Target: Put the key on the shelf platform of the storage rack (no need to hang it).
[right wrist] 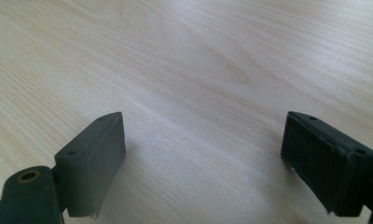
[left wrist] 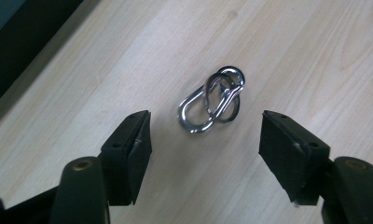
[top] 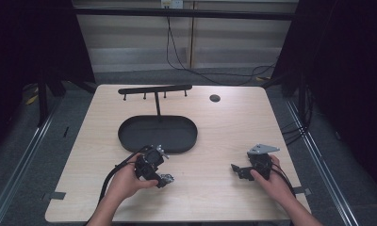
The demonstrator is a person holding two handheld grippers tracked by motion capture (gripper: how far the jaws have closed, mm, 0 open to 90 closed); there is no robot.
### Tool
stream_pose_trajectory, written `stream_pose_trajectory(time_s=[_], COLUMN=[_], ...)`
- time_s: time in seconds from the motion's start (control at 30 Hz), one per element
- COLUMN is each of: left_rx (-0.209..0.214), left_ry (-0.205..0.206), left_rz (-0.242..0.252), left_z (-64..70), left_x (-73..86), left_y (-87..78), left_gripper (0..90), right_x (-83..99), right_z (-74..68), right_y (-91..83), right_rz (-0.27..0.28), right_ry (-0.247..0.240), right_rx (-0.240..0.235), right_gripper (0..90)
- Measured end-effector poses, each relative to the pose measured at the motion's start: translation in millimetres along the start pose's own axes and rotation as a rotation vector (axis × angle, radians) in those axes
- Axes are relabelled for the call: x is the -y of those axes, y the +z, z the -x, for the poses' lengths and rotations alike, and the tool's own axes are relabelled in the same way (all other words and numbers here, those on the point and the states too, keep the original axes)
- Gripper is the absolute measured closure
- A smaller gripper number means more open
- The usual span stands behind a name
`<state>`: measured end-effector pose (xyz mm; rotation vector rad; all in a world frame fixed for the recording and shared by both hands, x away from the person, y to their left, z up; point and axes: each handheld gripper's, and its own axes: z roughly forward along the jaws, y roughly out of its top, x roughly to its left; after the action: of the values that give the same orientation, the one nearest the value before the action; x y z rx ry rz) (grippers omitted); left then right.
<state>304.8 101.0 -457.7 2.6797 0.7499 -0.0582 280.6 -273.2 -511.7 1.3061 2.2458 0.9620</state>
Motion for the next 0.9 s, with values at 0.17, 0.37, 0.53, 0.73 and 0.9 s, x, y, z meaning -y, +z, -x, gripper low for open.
stream_pose_trajectory(time_s=[0.17, 0.37, 0.53, 0.73, 0.9], left_rx=[-0.013, -0.022, -0.025, -0.060, -0.061], left_ry=[0.016, 0.036, 0.052, 0.094, 0.108], left_rz=[-0.012, -0.051, -0.075, -0.115, -0.161], left_z=[2.3, 4.3, 6.6, 11.5, 15.4], left_x=[-7.5, -11.3, -13.7, -16.9, -21.9], left_y=[4.7, 12.1, 15.5, 16.6, 17.4], left_gripper=[38.9, 43.0, 49.2, 61.1, 66.6], right_x=[0.0, 0.0, 0.0, 0.0, 0.0], right_z=[0.2, 0.2, 0.0, 0.2, 0.0], right_y=[0.1, 0.1, 0.0, 0.2, 0.0], right_rz=[0.002, 0.002, 0.000, 0.002, 0.000], right_ry=[-0.002, -0.002, 0.000, -0.002, 0.000], right_rx=[0.000, 0.000, 0.000, 0.000, 0.000], right_gripper=[13.1, 13.1, 13.1, 13.1, 13.1])
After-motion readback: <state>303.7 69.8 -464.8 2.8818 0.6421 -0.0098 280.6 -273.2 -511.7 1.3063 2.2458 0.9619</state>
